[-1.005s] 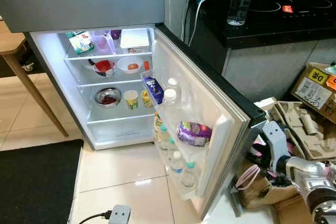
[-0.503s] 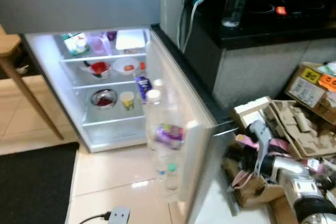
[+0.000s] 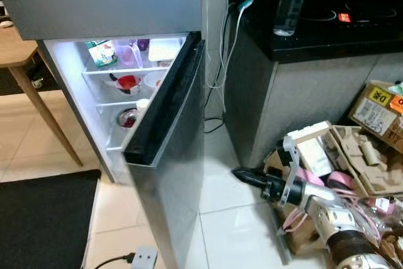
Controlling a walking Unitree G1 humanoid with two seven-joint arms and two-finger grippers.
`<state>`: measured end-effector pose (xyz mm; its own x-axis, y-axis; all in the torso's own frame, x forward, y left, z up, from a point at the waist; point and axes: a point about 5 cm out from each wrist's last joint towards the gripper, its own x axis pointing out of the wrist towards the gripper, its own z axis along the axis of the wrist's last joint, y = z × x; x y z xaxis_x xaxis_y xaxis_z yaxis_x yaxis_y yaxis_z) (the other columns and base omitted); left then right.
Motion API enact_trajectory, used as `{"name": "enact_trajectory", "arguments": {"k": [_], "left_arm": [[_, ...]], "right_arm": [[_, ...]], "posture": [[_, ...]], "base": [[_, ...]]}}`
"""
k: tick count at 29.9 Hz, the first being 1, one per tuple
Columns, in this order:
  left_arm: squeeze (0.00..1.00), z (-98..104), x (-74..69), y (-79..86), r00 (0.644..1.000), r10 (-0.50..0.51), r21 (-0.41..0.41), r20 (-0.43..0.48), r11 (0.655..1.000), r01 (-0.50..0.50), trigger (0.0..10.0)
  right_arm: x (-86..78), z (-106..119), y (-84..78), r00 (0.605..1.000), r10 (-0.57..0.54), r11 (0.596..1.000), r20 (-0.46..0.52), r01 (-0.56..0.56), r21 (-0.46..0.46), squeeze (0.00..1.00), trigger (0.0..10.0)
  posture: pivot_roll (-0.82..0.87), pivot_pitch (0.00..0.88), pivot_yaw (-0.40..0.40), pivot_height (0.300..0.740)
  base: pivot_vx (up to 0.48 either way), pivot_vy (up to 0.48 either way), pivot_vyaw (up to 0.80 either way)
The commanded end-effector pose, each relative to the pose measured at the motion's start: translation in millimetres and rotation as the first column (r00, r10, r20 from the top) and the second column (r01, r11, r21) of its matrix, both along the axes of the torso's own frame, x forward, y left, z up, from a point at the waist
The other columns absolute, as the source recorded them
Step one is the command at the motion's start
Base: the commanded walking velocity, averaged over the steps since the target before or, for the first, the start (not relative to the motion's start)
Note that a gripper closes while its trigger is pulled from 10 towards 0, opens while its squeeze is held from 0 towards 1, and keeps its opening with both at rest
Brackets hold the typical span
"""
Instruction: Restocking fridge
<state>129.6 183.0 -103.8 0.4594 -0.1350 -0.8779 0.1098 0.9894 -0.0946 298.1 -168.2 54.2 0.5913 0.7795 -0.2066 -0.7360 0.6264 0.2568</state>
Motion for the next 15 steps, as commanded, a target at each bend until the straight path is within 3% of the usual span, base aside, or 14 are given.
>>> {"name": "enact_trajectory", "arguments": {"k": [1,2,3,5,6,8,9,12,14,15], "left_arm": [[0.00,-5,-15.2,-2.1,0.998,-0.008,-0.001,-0.064,1.000,0.008,10.0],[0.00,-6,-15.6,-1.9,0.998,-0.008,0.000,-0.065,1.000,0.008,10.0],[0.00,-6,-15.6,-1.9,0.998,-0.008,0.000,-0.065,1.000,0.008,10.0],[0.00,-6,-16.5,-1.4,0.998,-0.009,0.001,-0.069,1.000,0.009,10.0],[0.00,-6,-16.5,-1.4,0.998,-0.009,0.001,-0.069,1.000,0.009,10.0],[0.00,-6,-17.5,-0.1,0.997,-0.011,0.006,-0.072,1.000,0.011,10.0],[0.00,-6,-17.5,-0.1,0.997,-0.011,0.006,-0.072,1.000,0.011,10.0],[0.00,-6,-18.2,2.5,0.997,-0.014,0.019,-0.075,1.000,0.015,10.0],[0.00,-6,-18.2,2.5,0.997,-0.014,0.019,-0.075,1.000,0.015,10.0],[0.00,-6,-18.0,3.0,0.997,-0.013,0.022,-0.074,1.000,0.015,10.0]], "right_arm": [[-6.1,-15,-5.3,0.998,-0.045,0.994,-0.046,0.041,-0.103,0.00,10.0],[-12.7,-29,-12.3,0.990,-0.101,0.974,-0.099,0.079,-0.210,0.00,10.0],[-12.7,-29,-12.3,0.990,-0.101,0.974,-0.099,0.079,-0.210,0.00,10.0],[-24.9,-53,-28.2,0.953,-0.249,0.912,-0.174,0.170,-0.373,0.00,10.0],[-24.9,-53,-28.2,0.953,-0.249,0.912,-0.174,0.170,-0.373,0.00,10.0],[-42.5,-75,-43.2,0.904,-0.364,0.834,-0.226,0.208,-0.511,0.00,10.0],[-42.5,-75,-43.2,0.904,-0.364,0.834,-0.226,0.208,-0.511,0.00,10.0],[-74.3,-103,-57.8,0.847,-0.456,0.731,-0.272,0.182,-0.658,0.00,10.0],[-74.3,-103,-57.8,0.847,-0.456,0.731,-0.272,0.182,-0.658,0.00,10.0],[-86.1,-111,-62.8,0.820,-0.498,0.697,-0.283,0.185,-0.692,0.00,10.0]], "posture": [[-0.11,0.000,-0.005,0.740],[-0.11,0.000,-0.005,0.740],[-0.11,0.000,-0.005,0.740],[-0.11,0.000,-0.003,0.740],[-0.11,0.000,-0.003,0.740],[-0.11,0.000,0.000,0.740],[-0.11,0.000,0.000,0.740],[-0.10,0.000,0.001,0.740],[-0.10,0.000,0.001,0.740],[-0.10,0.000,0.001,0.740]], "base": [[0.000,0.000,0.80],[0.000,0.000,0.77],[0.000,0.000,0.77],[0.000,0.000,0.77],[0.000,0.000,0.77],[0.000,0.000,0.77],[0.000,0.000,0.77],[0.000,0.000,0.77],[0.000,0.000,0.77],[0.000,0.000,0.77]]}}
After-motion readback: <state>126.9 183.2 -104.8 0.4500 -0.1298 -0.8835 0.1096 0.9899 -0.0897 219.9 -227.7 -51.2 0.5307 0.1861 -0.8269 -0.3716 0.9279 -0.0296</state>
